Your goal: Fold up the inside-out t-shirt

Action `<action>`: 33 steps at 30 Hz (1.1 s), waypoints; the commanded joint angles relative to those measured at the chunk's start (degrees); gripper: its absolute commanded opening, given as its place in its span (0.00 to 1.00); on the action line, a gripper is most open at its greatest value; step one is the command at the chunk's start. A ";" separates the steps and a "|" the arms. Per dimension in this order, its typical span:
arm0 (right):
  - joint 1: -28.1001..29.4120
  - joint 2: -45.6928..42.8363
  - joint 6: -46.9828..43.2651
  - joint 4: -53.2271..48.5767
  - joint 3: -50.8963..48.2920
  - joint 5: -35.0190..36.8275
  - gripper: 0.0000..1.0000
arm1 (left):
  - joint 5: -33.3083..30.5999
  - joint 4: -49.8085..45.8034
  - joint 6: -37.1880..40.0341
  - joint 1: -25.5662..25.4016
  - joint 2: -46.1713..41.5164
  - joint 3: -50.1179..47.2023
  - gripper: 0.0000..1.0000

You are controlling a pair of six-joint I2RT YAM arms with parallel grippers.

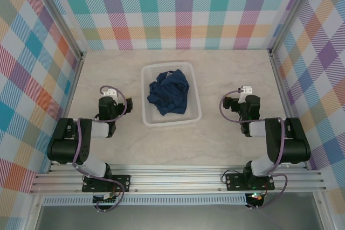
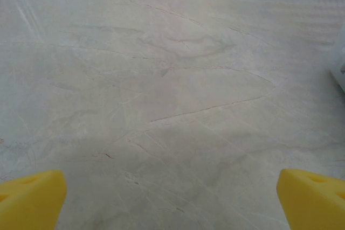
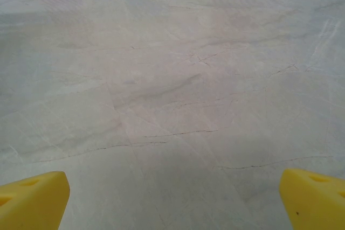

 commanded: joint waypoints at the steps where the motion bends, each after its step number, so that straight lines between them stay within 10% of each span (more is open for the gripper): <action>1: -0.57 0.10 -0.22 0.72 1.14 -2.34 1.00 | -0.21 2.18 0.61 -0.60 0.32 0.53 1.00; 13: -0.73 -0.03 -0.25 0.84 1.05 -1.99 1.00 | -0.58 1.35 0.50 -0.58 -0.03 0.93 1.00; 21: -0.58 -19.25 10.61 -24.77 8.02 7.88 1.00 | -16.57 -33.73 -14.57 0.37 -15.13 13.02 1.00; 25: -0.19 -28.73 17.91 -37.21 11.81 3.91 1.00 | -1.05 -42.93 -23.20 0.36 -20.47 17.91 1.00; 29: 13.77 -25.47 14.49 -49.10 20.36 1.67 0.99 | 12.22 -42.82 -27.58 -5.69 -19.45 20.08 1.00; 33: 27.92 -13.06 12.44 -59.58 32.99 -0.91 0.98 | 8.09 -56.36 -24.66 -11.73 -14.62 26.99 0.95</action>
